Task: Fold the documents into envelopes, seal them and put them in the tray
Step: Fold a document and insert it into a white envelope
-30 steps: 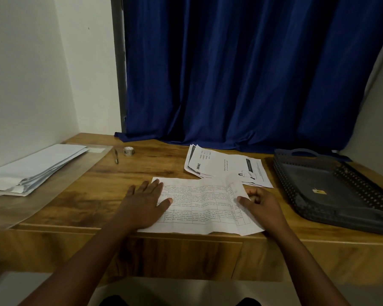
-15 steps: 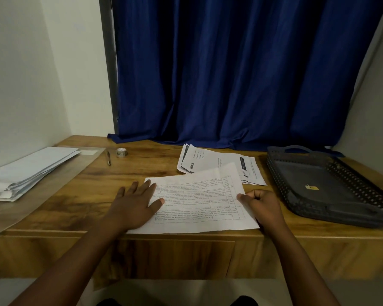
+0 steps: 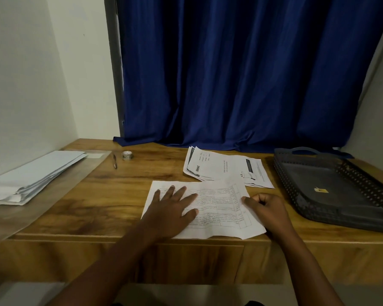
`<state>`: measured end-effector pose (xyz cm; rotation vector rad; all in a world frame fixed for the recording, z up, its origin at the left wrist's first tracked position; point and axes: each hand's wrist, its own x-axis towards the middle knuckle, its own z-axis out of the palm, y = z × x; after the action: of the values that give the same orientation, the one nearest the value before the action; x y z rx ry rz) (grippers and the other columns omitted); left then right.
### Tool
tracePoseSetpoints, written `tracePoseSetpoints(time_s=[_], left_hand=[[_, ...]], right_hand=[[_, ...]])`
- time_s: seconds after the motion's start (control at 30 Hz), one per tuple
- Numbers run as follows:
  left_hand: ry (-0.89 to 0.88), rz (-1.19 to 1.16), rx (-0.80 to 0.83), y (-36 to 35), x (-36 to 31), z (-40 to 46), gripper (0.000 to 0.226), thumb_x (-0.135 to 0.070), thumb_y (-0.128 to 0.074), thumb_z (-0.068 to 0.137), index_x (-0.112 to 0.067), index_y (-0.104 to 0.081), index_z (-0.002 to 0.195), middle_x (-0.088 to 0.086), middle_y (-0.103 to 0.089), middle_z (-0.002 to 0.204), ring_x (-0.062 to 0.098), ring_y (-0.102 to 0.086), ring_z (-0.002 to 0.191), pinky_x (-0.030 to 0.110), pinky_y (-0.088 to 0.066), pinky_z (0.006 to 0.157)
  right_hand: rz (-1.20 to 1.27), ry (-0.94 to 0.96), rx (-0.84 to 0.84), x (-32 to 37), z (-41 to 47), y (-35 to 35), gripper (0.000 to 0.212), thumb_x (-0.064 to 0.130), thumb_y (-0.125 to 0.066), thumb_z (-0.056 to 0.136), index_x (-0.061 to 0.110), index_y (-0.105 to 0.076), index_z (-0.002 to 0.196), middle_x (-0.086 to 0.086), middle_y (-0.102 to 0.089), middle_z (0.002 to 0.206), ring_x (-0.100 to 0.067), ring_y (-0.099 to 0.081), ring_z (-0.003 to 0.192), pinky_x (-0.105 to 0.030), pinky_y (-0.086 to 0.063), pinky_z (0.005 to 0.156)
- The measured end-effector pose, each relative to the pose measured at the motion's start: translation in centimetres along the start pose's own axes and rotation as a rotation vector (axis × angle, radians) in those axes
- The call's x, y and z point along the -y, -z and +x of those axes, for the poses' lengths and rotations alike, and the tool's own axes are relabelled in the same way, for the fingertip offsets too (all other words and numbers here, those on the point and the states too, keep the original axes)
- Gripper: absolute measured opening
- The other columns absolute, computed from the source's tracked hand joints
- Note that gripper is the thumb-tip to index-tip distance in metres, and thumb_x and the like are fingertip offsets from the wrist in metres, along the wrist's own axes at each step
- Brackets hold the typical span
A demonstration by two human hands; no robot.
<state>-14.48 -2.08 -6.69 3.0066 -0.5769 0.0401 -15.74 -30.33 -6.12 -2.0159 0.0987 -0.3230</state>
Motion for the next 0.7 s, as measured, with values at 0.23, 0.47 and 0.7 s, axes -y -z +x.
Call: tracePoseSetpoints(time_s=[0.23,0.47,0.7], left_hand=[[0.021,0.014,0.037,-0.1,-0.2,0.3,0.083,-0.081,0.002,0.082,-0.047,-0.001,0.158,-0.005,0.005,0.169,0.024,0.009,0.156,0.058,0.006,0.123],[0.007,-0.046,0.013,-0.3,0.3,0.4,0.067,-0.071,-0.019,0.099,-0.045,-0.004,0.159,-0.006,0.002,0.17,0.023,0.008,0.156,0.058,0.007,0.123],[0.239,-1.193,-0.43,0.6,1.6,0.1,0.029,-0.044,-0.044,0.106,-0.042,-0.055,0.132,-0.009,-0.057,0.139,0.017,-0.054,0.126,0.046,-0.042,0.11]], right_hand=[[0.433,-0.164,0.179,3.3,-1.3,1.3,0.016,0.019,-0.067,0.095,0.007,-0.073,0.103,-0.013,-0.078,0.099,-0.031,-0.076,0.092,-0.044,-0.057,0.085],[0.993,-0.361,0.427,7.0,-1.2,-2.4,0.047,0.053,-0.049,0.099,0.019,-0.055,0.132,-0.016,-0.068,0.13,-0.039,-0.064,0.12,-0.066,-0.041,0.107],[0.732,-0.086,0.432,5.7,-1.7,-6.4,0.052,0.042,-0.04,0.102,-0.002,-0.056,0.124,-0.019,-0.07,0.125,-0.032,-0.066,0.119,-0.051,-0.044,0.11]])
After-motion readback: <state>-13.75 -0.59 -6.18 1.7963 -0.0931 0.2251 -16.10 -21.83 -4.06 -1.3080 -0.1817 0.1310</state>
